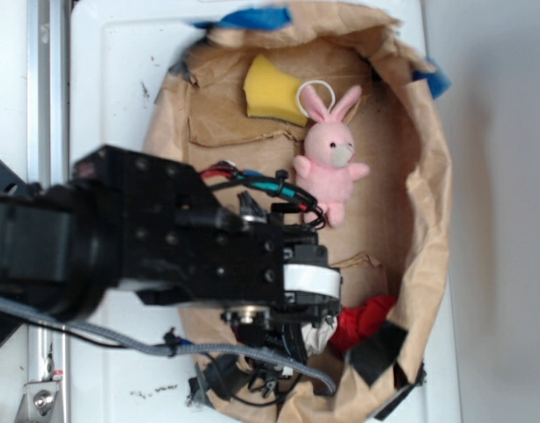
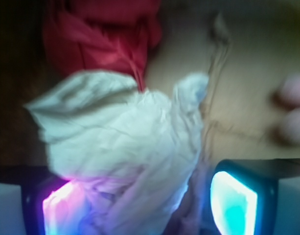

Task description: Grab the white paper.

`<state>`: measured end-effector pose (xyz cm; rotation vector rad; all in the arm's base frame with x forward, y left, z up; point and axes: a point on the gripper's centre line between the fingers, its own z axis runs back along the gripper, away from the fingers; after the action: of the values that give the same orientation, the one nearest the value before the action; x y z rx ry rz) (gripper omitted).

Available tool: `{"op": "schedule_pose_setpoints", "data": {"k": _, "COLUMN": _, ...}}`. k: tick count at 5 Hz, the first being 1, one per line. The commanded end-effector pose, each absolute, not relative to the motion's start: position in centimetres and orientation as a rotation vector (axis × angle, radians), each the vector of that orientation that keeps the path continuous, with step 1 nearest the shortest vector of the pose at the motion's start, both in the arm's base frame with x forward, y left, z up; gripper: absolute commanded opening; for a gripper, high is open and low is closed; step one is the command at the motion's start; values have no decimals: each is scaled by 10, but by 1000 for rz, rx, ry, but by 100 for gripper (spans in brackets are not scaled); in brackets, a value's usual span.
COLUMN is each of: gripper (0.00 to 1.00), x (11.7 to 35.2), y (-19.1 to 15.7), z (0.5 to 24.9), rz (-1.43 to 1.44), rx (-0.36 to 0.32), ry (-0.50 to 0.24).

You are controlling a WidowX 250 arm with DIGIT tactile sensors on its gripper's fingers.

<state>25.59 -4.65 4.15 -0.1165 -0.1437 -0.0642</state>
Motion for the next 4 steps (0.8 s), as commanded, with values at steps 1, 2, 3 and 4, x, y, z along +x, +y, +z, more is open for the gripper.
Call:
{"op": "schedule_pose_setpoints", "data": {"k": 1, "gripper": 0, "x": 259, "y": -48, "z": 60, "rz": -53, "rx": -121, "ry": -200}}
{"op": "schedule_pose_setpoints", "data": {"k": 2, "gripper": 0, "x": 261, "y": -36, "z": 88, "rz": 0, "rx": -63, "ry": -277}}
{"op": "schedule_pose_setpoints", "data": {"k": 3, "gripper": 0, "x": 263, "y": -13, "z": 130, "rz": 125, "rx": -90, "ry": -300}}
{"op": "schedule_pose_setpoints", "data": {"k": 4, "gripper": 0, "x": 258, "y": 0, "z": 149, "rz": 209, "rx": -26, "ry": -217}}
